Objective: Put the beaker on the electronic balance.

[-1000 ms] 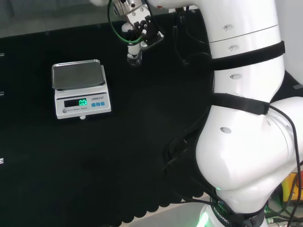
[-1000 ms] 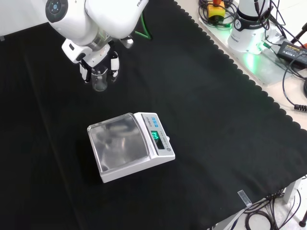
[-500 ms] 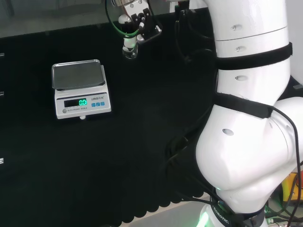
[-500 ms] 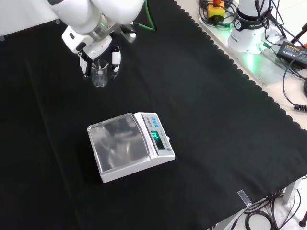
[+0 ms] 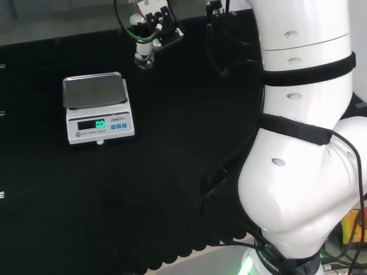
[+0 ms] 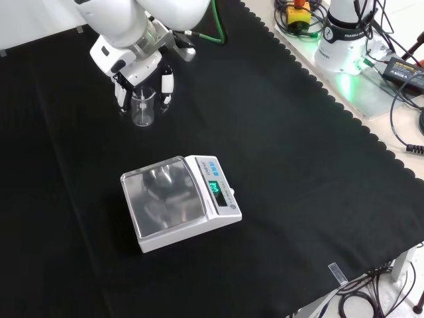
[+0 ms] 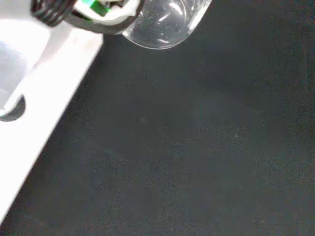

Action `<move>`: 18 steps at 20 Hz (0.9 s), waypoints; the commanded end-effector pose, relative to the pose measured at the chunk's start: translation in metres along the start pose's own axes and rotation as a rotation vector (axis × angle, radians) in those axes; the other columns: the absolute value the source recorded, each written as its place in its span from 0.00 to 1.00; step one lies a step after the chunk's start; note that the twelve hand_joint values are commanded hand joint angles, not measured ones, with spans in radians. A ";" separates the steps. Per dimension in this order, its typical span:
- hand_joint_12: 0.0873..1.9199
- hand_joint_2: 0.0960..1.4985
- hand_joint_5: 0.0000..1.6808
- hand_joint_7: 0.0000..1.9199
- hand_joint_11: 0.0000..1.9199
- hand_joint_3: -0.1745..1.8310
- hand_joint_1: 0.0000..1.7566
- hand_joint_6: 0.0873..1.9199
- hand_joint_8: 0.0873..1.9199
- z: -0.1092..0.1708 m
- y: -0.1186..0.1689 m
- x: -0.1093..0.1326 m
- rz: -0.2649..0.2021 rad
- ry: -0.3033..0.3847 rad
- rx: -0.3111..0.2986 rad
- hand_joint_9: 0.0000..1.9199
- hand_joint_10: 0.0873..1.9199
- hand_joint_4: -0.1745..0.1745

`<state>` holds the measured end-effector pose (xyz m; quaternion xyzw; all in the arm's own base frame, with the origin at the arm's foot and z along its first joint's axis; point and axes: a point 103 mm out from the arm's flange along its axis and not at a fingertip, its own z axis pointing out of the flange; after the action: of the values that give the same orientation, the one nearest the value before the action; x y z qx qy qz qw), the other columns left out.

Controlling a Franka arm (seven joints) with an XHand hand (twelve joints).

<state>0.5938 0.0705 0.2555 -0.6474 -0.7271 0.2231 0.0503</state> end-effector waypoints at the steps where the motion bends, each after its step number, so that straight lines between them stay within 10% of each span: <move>1: 0.45 0.45 0.48 0.53 0.61 0.38 0.53 0.17 0.16 -0.018 0.006 0.041 -0.040 -0.037 0.000 0.73 0.00 0.21; 18: 0.45 0.45 0.48 0.52 0.60 0.38 0.52 0.17 0.17 -0.031 0.035 0.136 -0.166 -0.088 0.018 0.73 0.00 0.21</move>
<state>0.6168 0.1731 0.2555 -0.5988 -0.7641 0.2373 0.0356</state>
